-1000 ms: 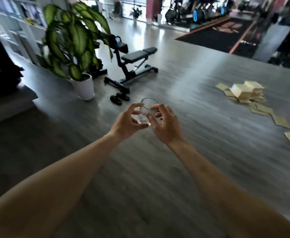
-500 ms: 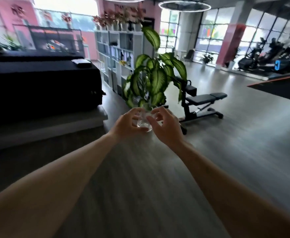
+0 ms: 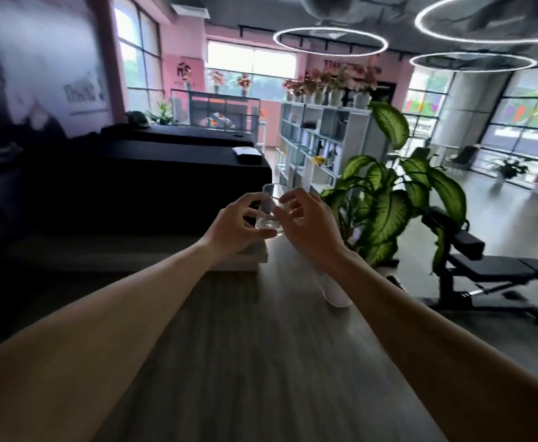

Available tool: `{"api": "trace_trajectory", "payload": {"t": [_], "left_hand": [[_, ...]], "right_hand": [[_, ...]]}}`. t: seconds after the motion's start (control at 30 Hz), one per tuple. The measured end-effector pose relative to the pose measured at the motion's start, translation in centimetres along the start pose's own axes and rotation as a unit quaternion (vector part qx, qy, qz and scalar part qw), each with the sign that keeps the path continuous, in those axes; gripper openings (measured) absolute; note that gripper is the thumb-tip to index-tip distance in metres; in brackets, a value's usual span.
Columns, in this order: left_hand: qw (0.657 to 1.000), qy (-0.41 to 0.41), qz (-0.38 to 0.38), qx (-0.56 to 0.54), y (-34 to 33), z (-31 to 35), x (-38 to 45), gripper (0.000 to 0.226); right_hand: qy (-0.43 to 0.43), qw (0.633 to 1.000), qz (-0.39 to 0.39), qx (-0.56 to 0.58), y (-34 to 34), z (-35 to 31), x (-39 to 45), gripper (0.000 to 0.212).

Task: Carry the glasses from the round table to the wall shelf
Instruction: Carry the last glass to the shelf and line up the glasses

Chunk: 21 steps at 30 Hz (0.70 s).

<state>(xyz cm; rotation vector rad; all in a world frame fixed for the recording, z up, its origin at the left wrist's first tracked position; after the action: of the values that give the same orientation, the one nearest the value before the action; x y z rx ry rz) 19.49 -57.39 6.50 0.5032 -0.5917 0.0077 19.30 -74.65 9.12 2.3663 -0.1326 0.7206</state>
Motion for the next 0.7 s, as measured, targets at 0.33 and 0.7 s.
{"api": "trace_trajectory", "payload": {"t": [0.33, 0.7], "left_hand": [[0.996, 0.042, 0.044, 0.067, 9.4, -11.5, 6.5, 0.078], [0.992, 0.027, 0.08, 0.093, 24.2, -24.5, 18.7, 0.074]], "right_hand": [[0.046, 0.997, -0.055, 0.04, -13.6, -1.5, 11.8, 0.019], [0.054, 0.992, -0.07, 0.091, -29.3, -7.5, 28.6, 0.016]]}}
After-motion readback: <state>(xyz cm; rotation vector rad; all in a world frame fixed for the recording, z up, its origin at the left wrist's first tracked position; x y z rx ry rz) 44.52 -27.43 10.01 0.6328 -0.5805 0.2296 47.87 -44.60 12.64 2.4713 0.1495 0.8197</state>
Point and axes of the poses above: each hand's wrist, its own x-axis towards the middle knuckle, its own y-axis out of the back of the hand, z = x × y, the point moved 3 cm from there along x, towards the middle knuckle, and after that the axes turned 8 degrees about -y, right-handed, at the moved point
